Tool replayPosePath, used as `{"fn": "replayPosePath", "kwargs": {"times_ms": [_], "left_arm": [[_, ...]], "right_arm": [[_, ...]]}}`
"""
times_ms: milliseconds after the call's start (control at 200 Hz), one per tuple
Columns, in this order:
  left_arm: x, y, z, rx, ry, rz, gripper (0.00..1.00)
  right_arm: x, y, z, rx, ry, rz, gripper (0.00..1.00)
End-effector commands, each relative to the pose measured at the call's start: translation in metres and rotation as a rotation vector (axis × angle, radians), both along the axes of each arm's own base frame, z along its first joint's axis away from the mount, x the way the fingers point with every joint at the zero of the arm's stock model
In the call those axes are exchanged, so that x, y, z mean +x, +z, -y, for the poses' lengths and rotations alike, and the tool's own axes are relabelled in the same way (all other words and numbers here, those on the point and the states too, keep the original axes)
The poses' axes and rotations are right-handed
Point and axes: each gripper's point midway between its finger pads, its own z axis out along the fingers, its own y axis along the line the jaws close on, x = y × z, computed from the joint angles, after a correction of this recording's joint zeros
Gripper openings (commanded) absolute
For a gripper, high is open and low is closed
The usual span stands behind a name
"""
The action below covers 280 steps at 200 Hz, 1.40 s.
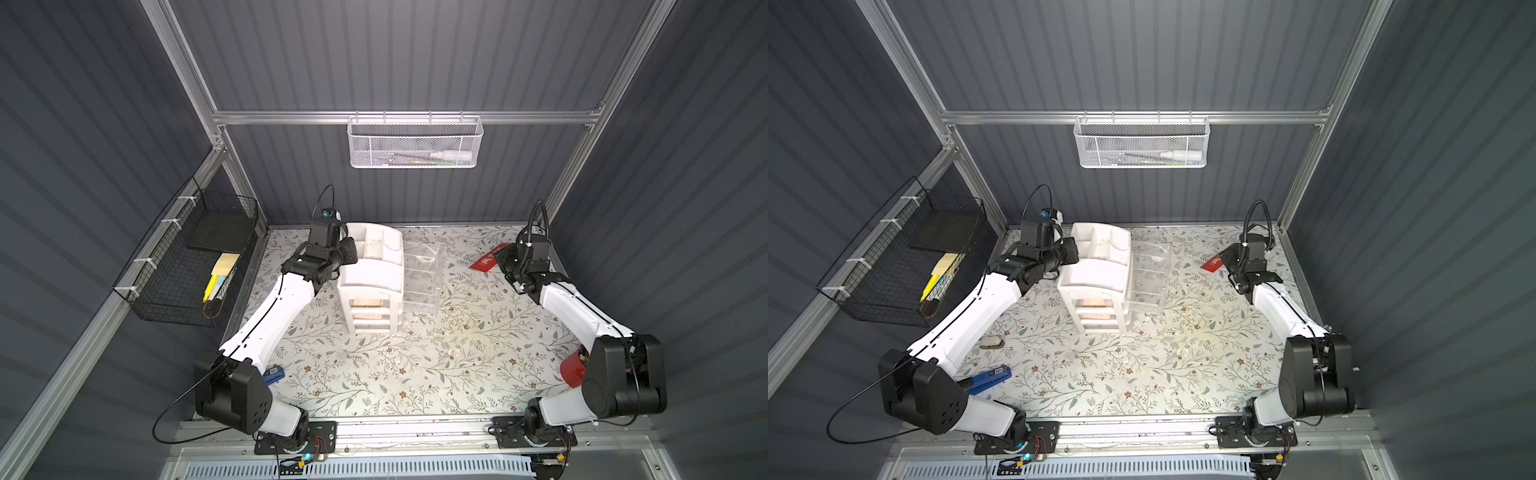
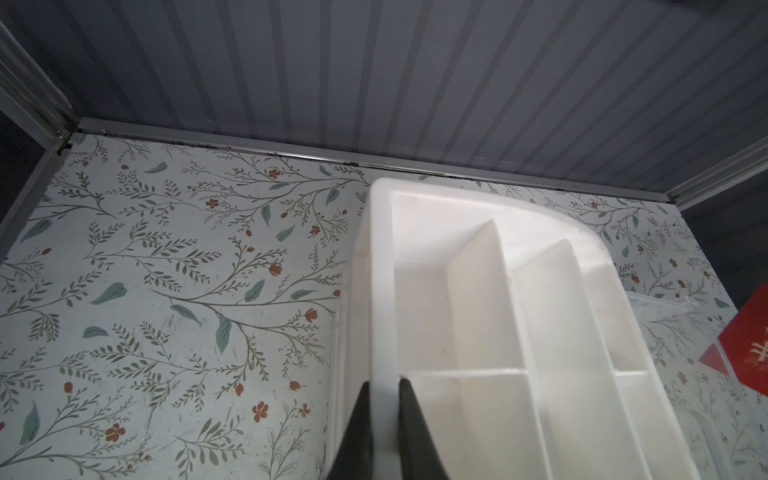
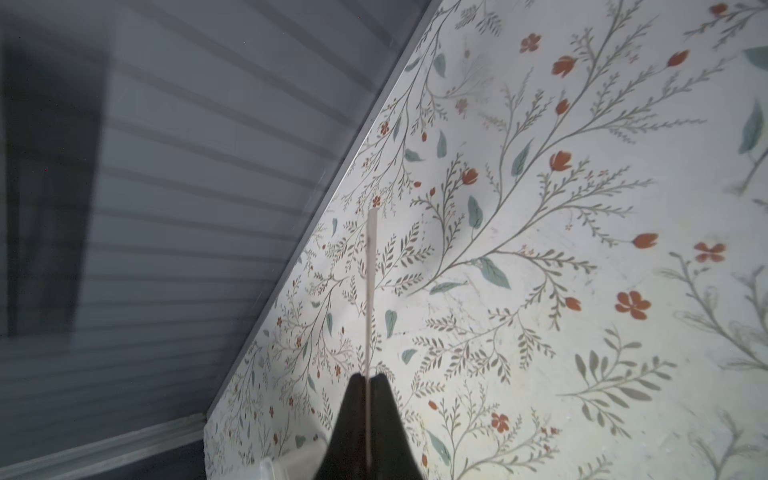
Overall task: Take the postcards out of the drawer
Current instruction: Place the postcard at the center of the board.
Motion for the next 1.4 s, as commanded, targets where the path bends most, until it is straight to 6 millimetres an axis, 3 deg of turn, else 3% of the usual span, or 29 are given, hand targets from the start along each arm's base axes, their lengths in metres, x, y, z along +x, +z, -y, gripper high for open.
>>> {"fn": "replayPosePath", "kwargs": {"times_ms": [0,295,695,1116,1396], "left_arm": [[-0.016,-0.081,0.006,0.131,-0.096,-0.208,0.00],[-0.011,-0.090,0.013,0.130,-0.123,-0.228,0.00],[-0.012,-0.091,0.011,0.138,-0.117,-0.231,0.00],[-0.014,-0.090,0.009,0.142,-0.113,-0.230,0.00],[-0.015,-0.090,0.009,0.144,-0.116,-0.231,0.00]], "right_arm": [[0.013,-0.016,0.024,0.004,-0.134,0.017,0.00],[0.045,-0.064,0.038,0.053,-0.173,-0.033,0.00],[0.072,-0.101,0.053,0.074,-0.235,-0.032,0.00],[0.076,-0.122,0.070,0.098,-0.365,-0.064,0.02],[0.075,-0.143,0.070,0.181,-0.434,-0.092,0.06]]}}
